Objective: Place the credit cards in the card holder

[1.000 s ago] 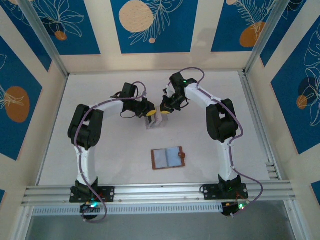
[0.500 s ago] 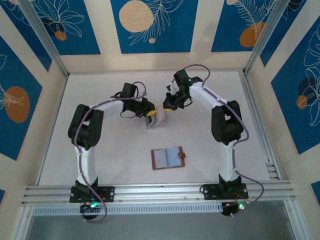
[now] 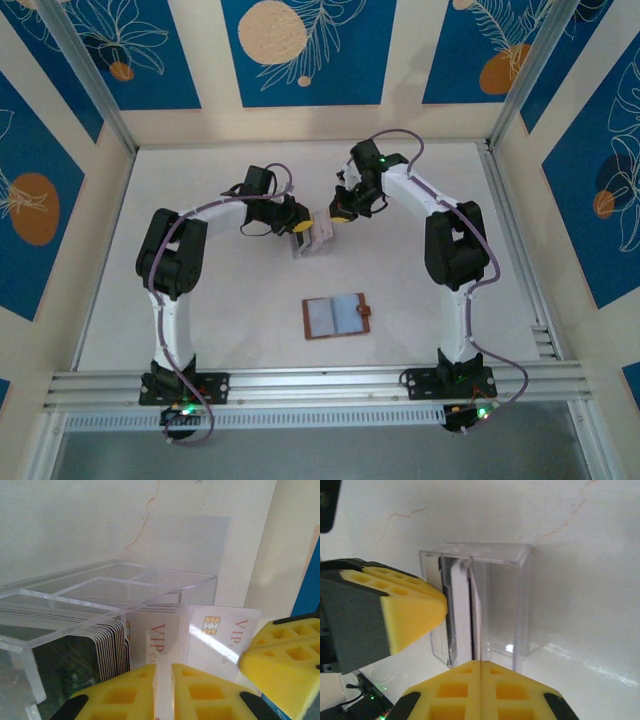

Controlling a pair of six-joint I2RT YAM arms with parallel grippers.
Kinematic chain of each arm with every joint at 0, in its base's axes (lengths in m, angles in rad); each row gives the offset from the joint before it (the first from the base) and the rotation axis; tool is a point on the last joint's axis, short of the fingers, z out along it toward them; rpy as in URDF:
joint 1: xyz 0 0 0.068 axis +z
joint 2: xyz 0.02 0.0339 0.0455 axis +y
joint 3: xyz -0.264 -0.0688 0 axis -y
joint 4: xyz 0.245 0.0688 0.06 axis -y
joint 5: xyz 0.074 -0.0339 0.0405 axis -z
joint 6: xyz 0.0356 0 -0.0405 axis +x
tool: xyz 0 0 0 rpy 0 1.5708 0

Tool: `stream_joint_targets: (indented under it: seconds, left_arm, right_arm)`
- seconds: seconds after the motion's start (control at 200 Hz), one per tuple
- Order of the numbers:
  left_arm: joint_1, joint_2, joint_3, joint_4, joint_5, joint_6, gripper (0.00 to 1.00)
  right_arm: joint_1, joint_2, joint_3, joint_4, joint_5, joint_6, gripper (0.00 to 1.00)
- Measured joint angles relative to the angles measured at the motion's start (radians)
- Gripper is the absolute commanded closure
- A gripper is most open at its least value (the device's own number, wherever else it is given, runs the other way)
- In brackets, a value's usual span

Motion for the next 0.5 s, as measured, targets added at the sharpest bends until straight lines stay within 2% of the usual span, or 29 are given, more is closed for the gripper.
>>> stream_joint_targets:
  seconds: [0.265, 0.495]
  left_arm:
    - [0.000, 0.000, 0.000, 0.000, 0.000, 0.000, 0.85]
    - [0.000, 0.000, 0.000, 0.000, 0.000, 0.000, 0.85]
  right_arm:
    - [-0.002, -0.074, -0.002, -0.023, 0.057, -0.001, 1.00]
    - [-0.002, -0.080, -0.002, -0.046, 0.092, -0.005, 1.00]
